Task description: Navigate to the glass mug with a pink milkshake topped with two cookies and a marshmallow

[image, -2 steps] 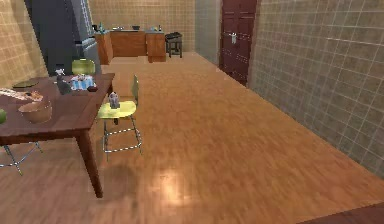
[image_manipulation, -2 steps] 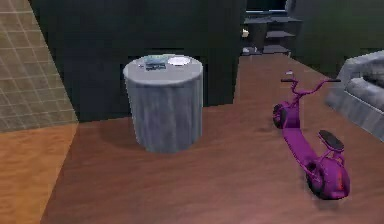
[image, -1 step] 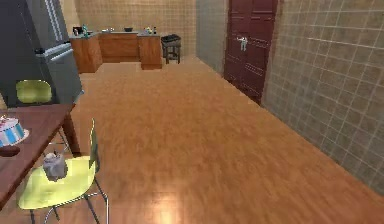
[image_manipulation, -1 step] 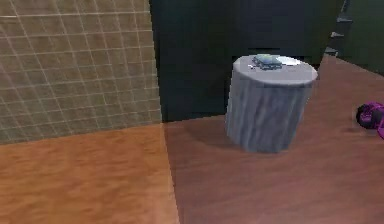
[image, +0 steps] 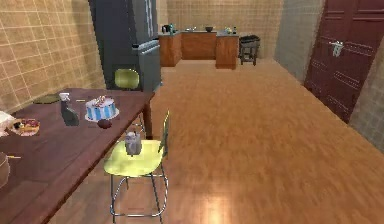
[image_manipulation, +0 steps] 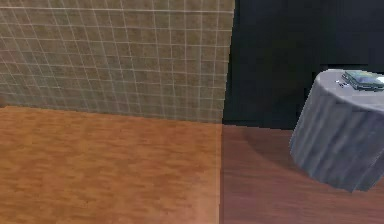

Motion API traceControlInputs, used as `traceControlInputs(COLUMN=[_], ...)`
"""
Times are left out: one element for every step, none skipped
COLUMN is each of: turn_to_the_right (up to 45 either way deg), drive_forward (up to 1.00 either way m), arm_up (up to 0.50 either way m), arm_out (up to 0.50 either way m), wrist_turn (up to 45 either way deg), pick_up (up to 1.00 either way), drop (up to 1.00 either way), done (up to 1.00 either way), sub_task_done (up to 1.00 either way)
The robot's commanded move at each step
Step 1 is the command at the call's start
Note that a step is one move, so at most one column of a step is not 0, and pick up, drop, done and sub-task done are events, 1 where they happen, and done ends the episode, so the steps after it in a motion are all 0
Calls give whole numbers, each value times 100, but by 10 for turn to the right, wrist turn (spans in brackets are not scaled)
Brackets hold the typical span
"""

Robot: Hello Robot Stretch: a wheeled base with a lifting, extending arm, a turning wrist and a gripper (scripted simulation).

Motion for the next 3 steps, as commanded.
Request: traceControlInputs(turn_to_the_right=[0,-180,0], drive_forward=[10,0,0], arm_up=[0,0,0], arm_out=[0,0,0], wrist_turn=[0,0,0], pick_up=[0,0,0], drop=[0,0,0], done=[0,0,100], sub_task_done=[0,0,0])
